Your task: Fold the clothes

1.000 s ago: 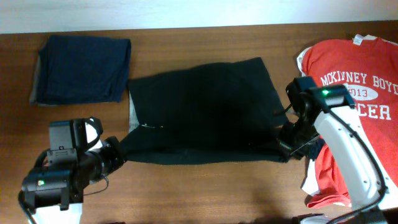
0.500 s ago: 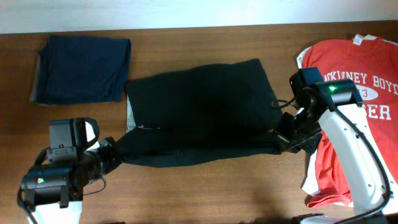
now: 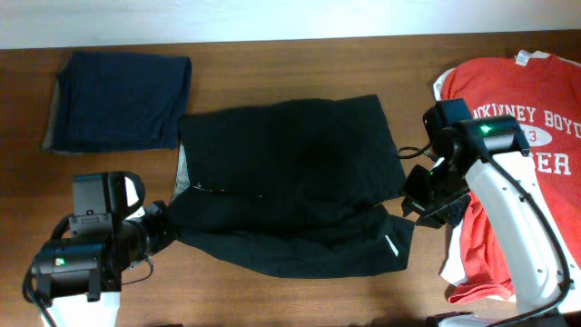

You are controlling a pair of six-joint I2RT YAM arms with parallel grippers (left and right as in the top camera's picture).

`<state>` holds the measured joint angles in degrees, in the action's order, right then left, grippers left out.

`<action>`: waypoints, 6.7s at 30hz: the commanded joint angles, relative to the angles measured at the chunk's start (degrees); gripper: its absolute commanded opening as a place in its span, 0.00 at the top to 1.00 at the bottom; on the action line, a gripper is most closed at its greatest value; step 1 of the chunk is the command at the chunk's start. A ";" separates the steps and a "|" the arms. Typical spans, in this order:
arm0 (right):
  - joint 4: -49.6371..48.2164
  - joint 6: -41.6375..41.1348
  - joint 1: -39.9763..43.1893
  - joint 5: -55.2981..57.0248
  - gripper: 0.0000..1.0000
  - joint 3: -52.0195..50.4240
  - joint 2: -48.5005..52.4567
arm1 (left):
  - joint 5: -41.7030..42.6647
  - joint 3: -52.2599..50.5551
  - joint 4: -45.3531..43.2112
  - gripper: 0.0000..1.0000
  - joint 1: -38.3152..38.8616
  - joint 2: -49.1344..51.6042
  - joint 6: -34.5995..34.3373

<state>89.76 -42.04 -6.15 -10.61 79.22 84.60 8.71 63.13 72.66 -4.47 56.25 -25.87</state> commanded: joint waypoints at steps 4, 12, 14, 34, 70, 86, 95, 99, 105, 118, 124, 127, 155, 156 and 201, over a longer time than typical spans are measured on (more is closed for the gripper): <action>-18.34 -0.37 -0.26 -7.50 0.67 -18.97 -0.33 | -1.07 1.27 -0.11 0.99 -0.20 0.04 1.16; -26.10 -4.26 -0.98 -11.50 0.56 -27.23 -0.31 | -1.07 1.27 0.07 0.99 -0.20 0.04 1.16; -30.45 -6.51 -3.13 -11.98 0.56 -29.66 -0.31 | -1.07 1.27 0.09 0.99 -0.20 0.04 1.18; -17.62 1.81 -5.03 3.87 0.96 4.17 -0.33 | -2.12 1.27 -9.77 0.99 -0.20 0.09 2.36; -69.18 14.14 -5.03 12.98 0.02 15.56 34.01 | -2.95 6.86 -68.59 0.23 2.56 49.55 2.23; -44.22 20.57 -5.03 8.92 0.96 -14.64 21.90 | -2.56 8.94 -29.53 0.99 10.86 58.82 6.10; -22.69 25.33 -5.05 8.26 0.96 8.31 21.51 | -6.58 11.45 -28.48 1.00 10.75 43.65 6.25; -22.73 23.41 -5.01 14.69 0.95 8.44 22.05 | -14.29 10.40 -19.26 1.00 10.71 30.84 3.45; -33.31 20.09 -2.36 20.79 0.92 -5.66 22.60 | -18.25 -3.30 -27.78 1.00 10.62 42.42 1.73; -16.41 27.12 4.20 7.28 0.96 9.57 22.36 | -16.98 11.32 -12.72 1.00 9.99 40.89 3.50; -32.52 28.44 3.10 4.48 0.96 -0.68 22.64 | -16.90 7.17 -16.70 1.00 9.99 35.10 3.48; -42.01 29.81 3.13 2.32 0.96 -9.03 22.64 | -16.92 -2.54 -31.74 1.00 9.94 38.75 3.45; -47.15 30.67 -8.13 -0.81 0.96 -10.23 25.73 | -11.04 0.59 -41.42 1.00 10.10 45.40 3.52; -46.10 30.69 -8.13 -0.76 0.96 -10.99 25.73 | -11.06 0.61 -40.92 1.00 10.10 47.25 3.69; -59.01 29.59 -7.93 12.39 0.96 5.01 31.43 | -21.57 17.27 -37.66 1.00 9.62 57.77 6.62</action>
<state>28.32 -12.86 -14.20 0.49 81.36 120.42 -8.14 81.76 33.58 6.02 119.94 -20.29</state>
